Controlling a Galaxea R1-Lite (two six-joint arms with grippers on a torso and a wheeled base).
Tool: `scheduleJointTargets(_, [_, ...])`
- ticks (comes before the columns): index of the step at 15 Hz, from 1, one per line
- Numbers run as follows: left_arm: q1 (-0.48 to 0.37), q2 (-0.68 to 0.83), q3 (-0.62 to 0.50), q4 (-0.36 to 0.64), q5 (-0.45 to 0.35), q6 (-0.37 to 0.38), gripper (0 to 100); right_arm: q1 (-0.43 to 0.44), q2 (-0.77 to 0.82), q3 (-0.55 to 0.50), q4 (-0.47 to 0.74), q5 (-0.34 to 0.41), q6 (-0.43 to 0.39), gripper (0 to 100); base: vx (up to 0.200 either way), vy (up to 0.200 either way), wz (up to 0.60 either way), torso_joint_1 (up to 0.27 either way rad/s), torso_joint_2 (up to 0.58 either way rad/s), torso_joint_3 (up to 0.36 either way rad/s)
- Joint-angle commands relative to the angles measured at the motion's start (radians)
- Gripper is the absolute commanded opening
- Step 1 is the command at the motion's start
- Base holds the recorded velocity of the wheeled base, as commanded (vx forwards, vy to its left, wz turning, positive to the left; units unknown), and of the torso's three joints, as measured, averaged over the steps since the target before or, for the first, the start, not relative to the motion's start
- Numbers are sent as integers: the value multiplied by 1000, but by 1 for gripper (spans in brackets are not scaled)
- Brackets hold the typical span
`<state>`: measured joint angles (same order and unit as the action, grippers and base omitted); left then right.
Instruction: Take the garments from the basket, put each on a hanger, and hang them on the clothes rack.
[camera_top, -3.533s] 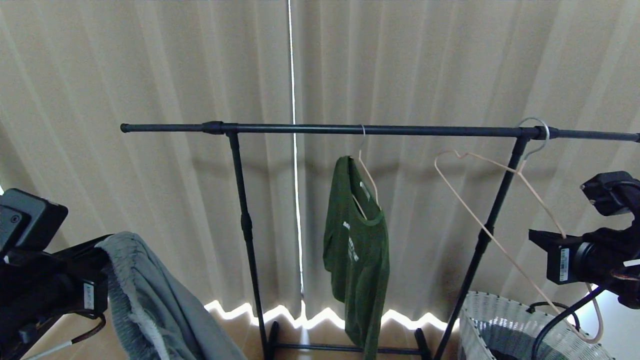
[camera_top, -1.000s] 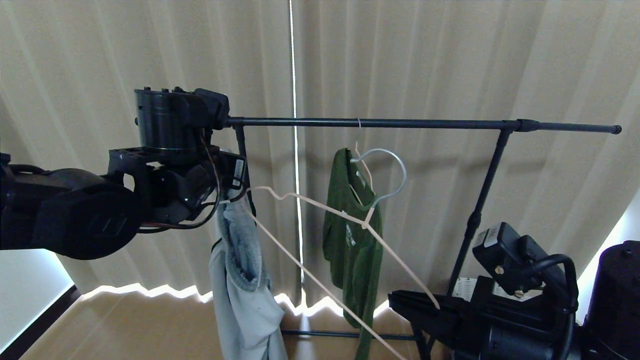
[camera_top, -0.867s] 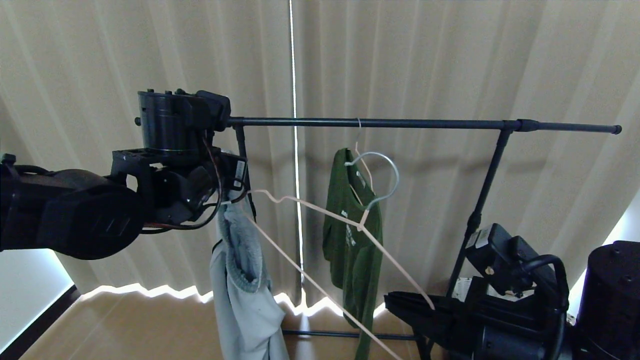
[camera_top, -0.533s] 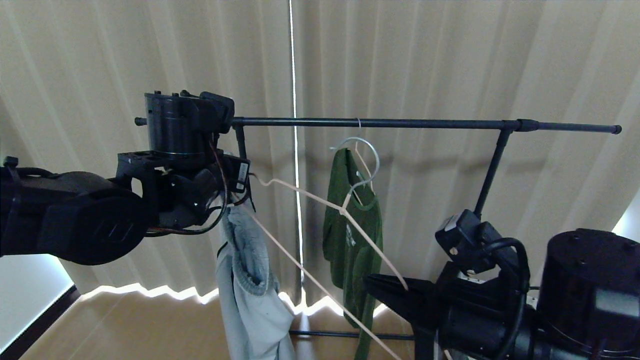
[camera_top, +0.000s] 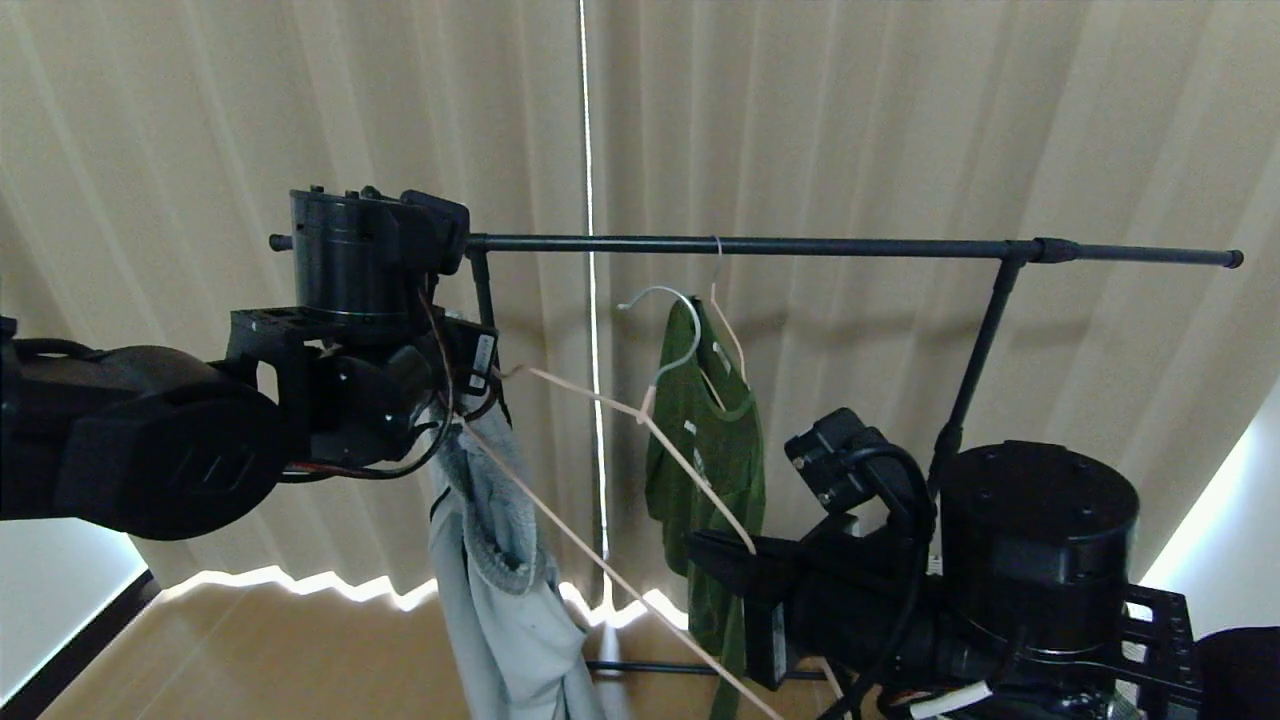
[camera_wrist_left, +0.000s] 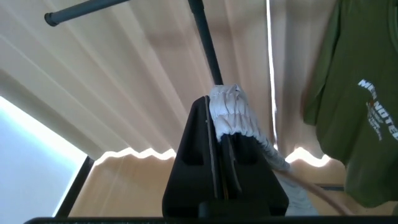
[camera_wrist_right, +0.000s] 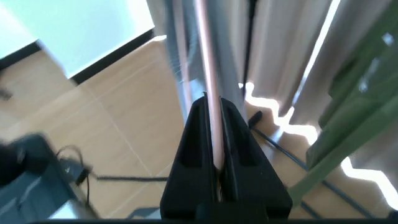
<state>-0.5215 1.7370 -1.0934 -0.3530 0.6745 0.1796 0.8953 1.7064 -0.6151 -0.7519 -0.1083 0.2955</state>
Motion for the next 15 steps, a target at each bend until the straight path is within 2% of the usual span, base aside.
scheduleJointTargets(1, [6, -17, -2, 6, 13, 1, 0, 1, 55, -28, 0, -16, 4, 0, 0, 0, 0, 0, 0, 0])
scheduleJointTargets(6, [5, -17, 3, 8, 76, 3, 0, 1, 95, -57, 2, -31, 19, 0, 0, 0, 0, 0, 0, 0])
scheduleJointTargets(7, [-3, -30, 15, 23, 102, 5, 0, 1, 125, -92, 5, -54, 31, 0, 0, 0, 0, 0, 0, 0])
scheduleJointTargets(12, [-3, -24, 3, 23, 102, 3, 0, 60, 105, -84, 9, -54, 42, 0, 0, 0, 0, 0, 0, 0])
scheduleJointTargets(15, [-3, -10, -10, 22, 102, -2, 0, 60, 125, -98, 55, -64, 60, 0, 0, 0, 0, 0, 0, 0])
